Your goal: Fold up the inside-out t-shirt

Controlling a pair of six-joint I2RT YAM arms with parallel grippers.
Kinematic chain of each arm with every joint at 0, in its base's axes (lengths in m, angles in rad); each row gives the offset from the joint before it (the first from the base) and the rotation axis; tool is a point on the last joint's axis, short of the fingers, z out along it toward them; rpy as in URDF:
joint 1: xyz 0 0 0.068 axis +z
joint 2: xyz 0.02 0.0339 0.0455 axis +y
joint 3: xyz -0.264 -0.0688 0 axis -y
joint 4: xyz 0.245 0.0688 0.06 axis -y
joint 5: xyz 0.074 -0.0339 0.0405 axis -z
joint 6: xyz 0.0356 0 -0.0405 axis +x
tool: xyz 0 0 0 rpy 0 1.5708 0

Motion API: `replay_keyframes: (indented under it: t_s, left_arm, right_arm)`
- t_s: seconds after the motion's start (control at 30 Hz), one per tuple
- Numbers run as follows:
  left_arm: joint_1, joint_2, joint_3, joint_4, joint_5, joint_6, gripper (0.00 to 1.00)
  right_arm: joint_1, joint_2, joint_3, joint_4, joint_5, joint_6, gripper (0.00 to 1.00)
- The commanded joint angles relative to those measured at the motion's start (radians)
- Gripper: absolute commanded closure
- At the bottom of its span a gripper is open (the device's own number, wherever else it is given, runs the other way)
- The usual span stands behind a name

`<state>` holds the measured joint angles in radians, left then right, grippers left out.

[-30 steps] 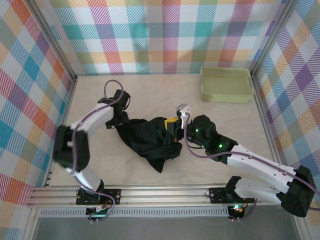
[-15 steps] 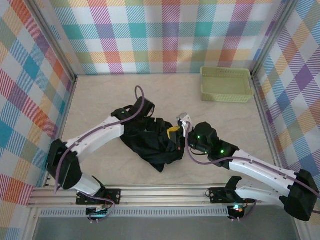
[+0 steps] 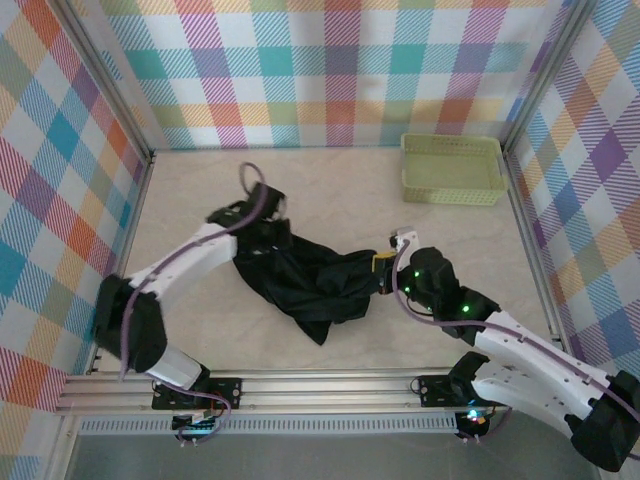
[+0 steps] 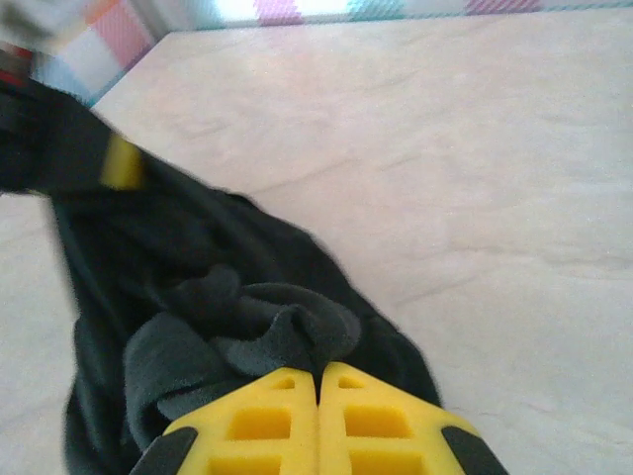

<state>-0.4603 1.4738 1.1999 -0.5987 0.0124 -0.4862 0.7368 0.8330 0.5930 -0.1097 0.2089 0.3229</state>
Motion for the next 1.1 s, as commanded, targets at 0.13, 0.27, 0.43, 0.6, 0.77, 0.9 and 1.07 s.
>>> replay_keyframes:
  t_s: [0.13,0.27,0.43,0.6,0.77,0.9,1.07]
  left_arm:
    - [0.182,-0.358,0.195,0.013,0.050,-0.026,1.00]
    - [0.185,-0.477,0.172,-0.004,-0.078,-0.007,1.00]
    - [0.215,-0.434,-0.023,-0.098,-0.136,-0.029,1.00]
    - [0.254,-0.322,-0.211,-0.060,-0.153,-0.053,1.00]
    - [0.253,-0.145,-0.195,-0.032,-0.014,-0.029,1.00]
    - [0.203,-0.115,-0.133,-0.108,-0.039,0.013,0.83]
    - [0.010,-0.201,-0.045,-0.280,-0.374,0.025,0.36]
  right_arm:
    - [-0.054,-0.014,0.258,0.011,-0.011,-0.125,1.00]
    - [-0.068,-0.052,0.279,0.038,0.003,-0.161,1.00]
    - [-0.097,-0.063,0.122,-0.012,0.022,-0.065,1.00]
    - [-0.154,-0.008,-0.061,-0.117,0.081,0.212,1.00]
    - [-0.167,0.089,-0.095,-0.118,0.039,0.285,0.96]
    - [-0.159,0.124,0.013,-0.202,0.021,0.200,0.63]
    - [-0.043,0.153,0.149,-0.330,0.103,0.097,0.38]
